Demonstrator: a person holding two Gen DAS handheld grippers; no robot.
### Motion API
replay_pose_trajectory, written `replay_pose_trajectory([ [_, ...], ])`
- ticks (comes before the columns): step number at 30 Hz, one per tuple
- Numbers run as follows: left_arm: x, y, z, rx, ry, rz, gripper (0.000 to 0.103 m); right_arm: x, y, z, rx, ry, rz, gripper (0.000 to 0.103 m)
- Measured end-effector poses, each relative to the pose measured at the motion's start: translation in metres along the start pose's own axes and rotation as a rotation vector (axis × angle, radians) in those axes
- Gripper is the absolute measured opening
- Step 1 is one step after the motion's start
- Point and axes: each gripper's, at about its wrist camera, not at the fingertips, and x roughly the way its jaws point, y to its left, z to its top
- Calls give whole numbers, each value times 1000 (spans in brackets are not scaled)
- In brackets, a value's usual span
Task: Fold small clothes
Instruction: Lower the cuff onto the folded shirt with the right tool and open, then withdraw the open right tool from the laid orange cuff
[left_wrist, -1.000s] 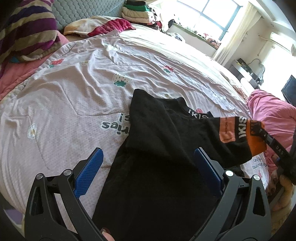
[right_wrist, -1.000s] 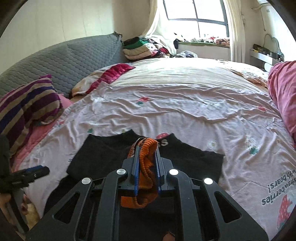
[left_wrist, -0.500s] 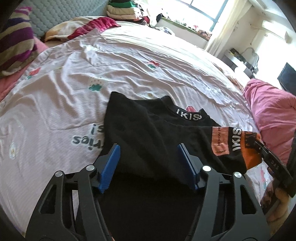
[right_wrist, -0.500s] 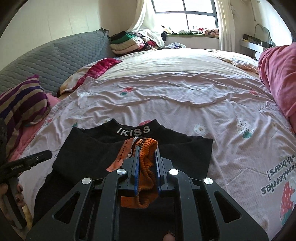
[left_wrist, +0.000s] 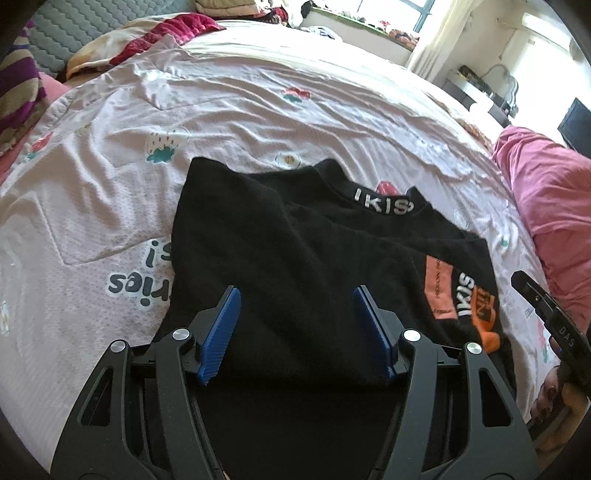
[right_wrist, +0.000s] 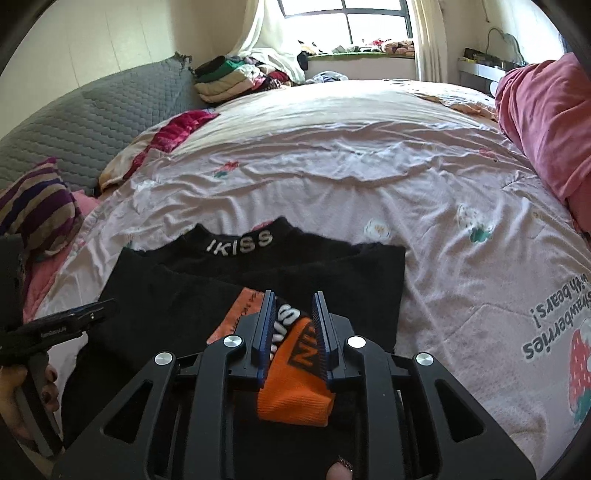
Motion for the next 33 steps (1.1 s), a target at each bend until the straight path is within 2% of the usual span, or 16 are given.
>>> replay_pose_trajectory([
  [4,10,7,-5,0,35,23,55,8,14,-5,-24,23,15,30],
  [10,18,12,-11,14,54,20,55,19,40,-8,-72,51,42,33],
  [12,18,12,-12,18,54,18,55,23,47,-10,-87,59,54,43],
  [13,18,13,-12,19,54,17,55,24,48,-12,-91,64,55,44],
  [16,19,14,-14,22,57,12,55,37,48,-21,-116,122,8,45],
  [18,20,15,-14,24,58,7,55,50,43,-31,-144,186,-80,45],
  [19,20,16,-14,23,59,4,55,54,41,-36,-157,199,-96,47],
  [26,20,18,-16,14,52,-4,55,53,35,-46,-133,168,-87,49],
  [33,17,18,-17,9,47,-2,56,34,28,-46,-42,141,-48,55],
])
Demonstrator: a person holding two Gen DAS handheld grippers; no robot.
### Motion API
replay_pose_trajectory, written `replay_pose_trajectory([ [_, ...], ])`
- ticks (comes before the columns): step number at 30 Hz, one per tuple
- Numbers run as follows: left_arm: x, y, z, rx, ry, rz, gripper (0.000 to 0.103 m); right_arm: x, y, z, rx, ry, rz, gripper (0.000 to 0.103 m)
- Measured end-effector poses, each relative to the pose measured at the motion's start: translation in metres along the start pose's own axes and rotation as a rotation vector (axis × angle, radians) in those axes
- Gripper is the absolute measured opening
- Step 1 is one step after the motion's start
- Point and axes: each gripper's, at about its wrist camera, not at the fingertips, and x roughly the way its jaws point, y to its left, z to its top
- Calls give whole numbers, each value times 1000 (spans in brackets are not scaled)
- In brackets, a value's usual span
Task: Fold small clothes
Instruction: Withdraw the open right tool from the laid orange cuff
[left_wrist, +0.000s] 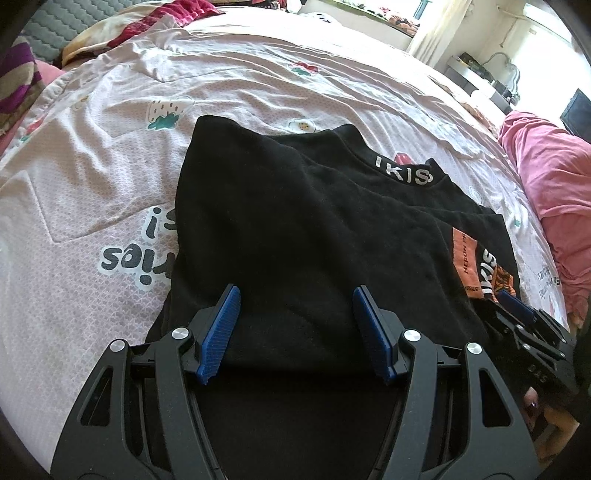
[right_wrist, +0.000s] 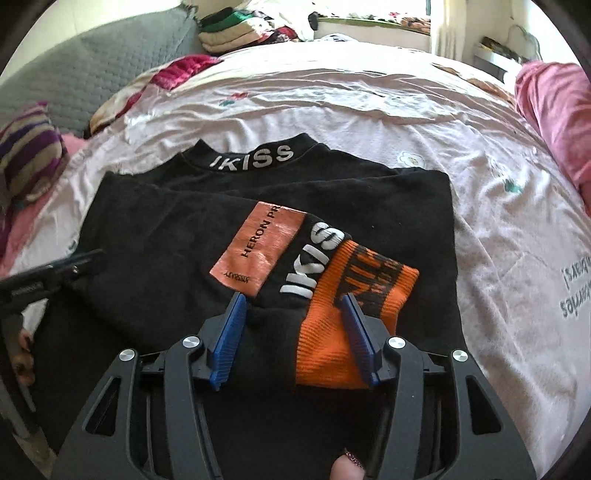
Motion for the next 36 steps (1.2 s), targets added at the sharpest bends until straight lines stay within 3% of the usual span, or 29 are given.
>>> replay_pose_trajectory([
  [7,-3,-3,-1,-4,-3,13,58,-22,-5,-5,48,-41,16,69],
  [9,-4,-5,-2,0,-3,15,62,-27,-8,-6,59,-55,11,77],
  [18,-20,-10,-5,-9,-29,-4,75,-47,-20,-15,113,-100,3,93],
  [22,-30,-11,-8,-8,-44,-6,75,-55,-23,-16,120,-116,8,95],
  [24,-35,-11,-10,-9,-51,-5,86,-58,-23,-16,120,-122,8,95],
  [36,-64,-15,-15,20,-106,11,93,-79,-17,-16,100,-163,19,96],
])
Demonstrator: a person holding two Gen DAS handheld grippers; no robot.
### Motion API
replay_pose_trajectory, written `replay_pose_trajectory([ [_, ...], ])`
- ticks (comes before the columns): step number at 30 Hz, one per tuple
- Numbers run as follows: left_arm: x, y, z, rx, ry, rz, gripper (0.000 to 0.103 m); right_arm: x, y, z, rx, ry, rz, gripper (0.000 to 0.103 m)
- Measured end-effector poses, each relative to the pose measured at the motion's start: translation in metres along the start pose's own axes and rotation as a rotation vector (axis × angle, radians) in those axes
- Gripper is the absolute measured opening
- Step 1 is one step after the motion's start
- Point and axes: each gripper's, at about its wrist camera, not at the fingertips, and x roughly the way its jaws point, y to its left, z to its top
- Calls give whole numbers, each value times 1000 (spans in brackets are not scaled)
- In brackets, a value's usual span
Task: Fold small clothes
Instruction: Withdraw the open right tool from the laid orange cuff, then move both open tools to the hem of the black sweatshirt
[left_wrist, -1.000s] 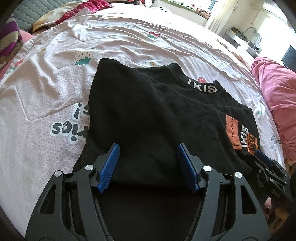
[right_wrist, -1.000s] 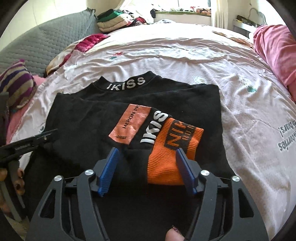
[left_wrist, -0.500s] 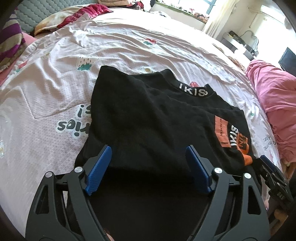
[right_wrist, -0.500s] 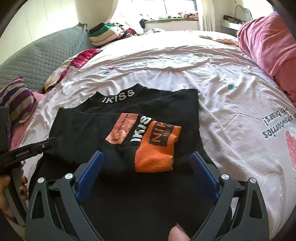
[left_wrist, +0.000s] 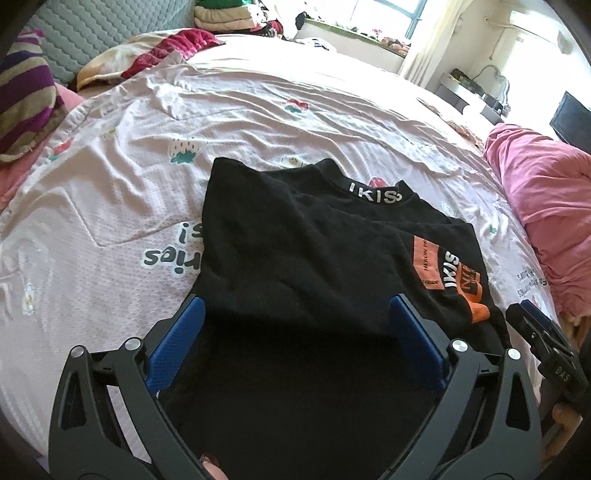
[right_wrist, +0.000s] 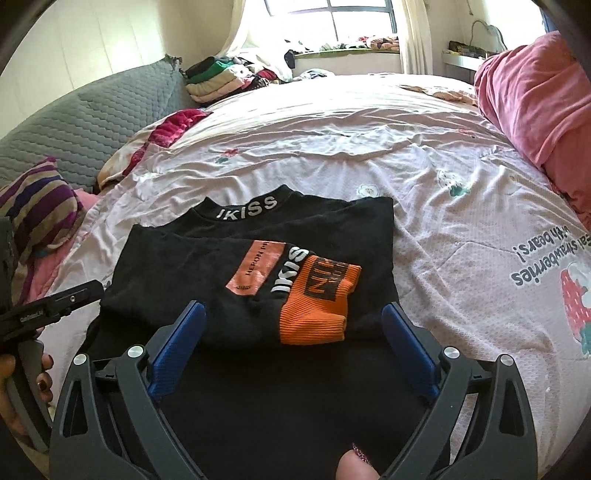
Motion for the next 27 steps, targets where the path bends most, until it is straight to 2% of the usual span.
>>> replay_pose_trajectory([
  [15,-30,2,-10,-1,-29,6,93,-31,6,-4,-23,-39,11,97],
  [27,-44,14,-33,-16,-12,18,93,-52,3,-24,-32,-36,8,97],
])
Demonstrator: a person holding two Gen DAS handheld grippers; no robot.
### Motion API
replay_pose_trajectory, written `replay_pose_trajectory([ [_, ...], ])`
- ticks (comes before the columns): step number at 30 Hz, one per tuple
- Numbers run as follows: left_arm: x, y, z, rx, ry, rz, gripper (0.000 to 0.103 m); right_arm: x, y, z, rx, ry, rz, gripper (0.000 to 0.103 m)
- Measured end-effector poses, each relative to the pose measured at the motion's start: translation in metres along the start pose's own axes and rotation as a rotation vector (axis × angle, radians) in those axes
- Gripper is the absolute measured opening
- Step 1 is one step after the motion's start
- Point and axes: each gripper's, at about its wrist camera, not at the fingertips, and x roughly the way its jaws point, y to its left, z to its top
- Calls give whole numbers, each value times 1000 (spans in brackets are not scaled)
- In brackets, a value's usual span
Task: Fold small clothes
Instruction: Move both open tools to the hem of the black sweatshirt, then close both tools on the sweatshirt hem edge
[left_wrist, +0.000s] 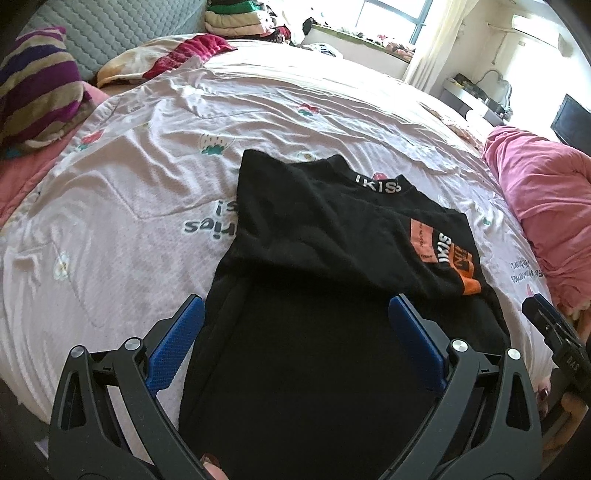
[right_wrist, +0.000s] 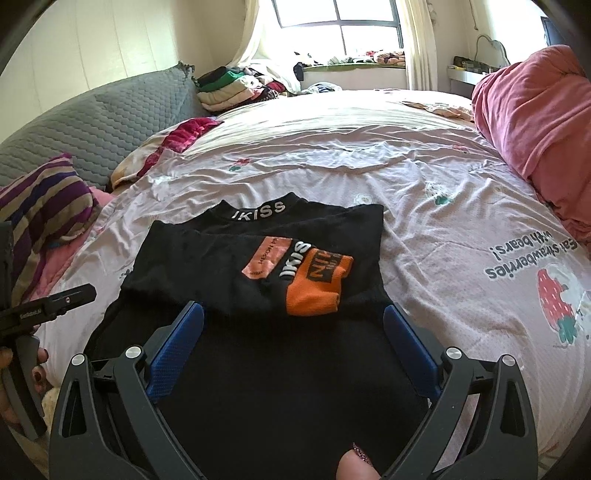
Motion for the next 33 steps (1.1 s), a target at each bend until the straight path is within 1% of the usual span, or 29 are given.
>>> replay_pose_trajectory([
  [8,-9,19,-21,-29,27,3,93,-9,-9,-16,13,12,10,97],
  [11,-13,31,-33,-45,42,12,93,-14,-14,-21,26,11,14,97],
  [14,-19,39,-43,-52,45,15,93,-18,-17,-27,24,15,14,97],
  [17,-26,48,-53,-70,44,3,93,-21,-21,-32,25,23,12,97],
  [19,-29,55,-60,-84,50,14,91,-23,-26,-37,45,32,33,97],
  [22,-35,63,-67,-97,53,15,80,-25,-34,-44,81,46,65,97],
  [24,-38,67,-72,-102,61,11,65,-27,-38,-48,98,54,67,97],
  [25,-38,68,-74,-102,67,9,62,-29,-40,-51,101,58,65,97],
  [26,-38,68,-76,-101,74,7,53,-30,-41,-53,101,61,64,97],
  [27,-39,69,-80,-97,85,1,48,-32,-42,-54,99,64,61,97],
  [28,-39,70,-82,-95,96,-4,46,-34,-43,-57,91,66,54,97],
  [30,-39,71,-89,-96,118,-10,38,-39,-46,-62,76,71,39,97],
  [33,-40,71,-101,-102,142,-15,35,-43,-53,-70,80,90,35,97],
])
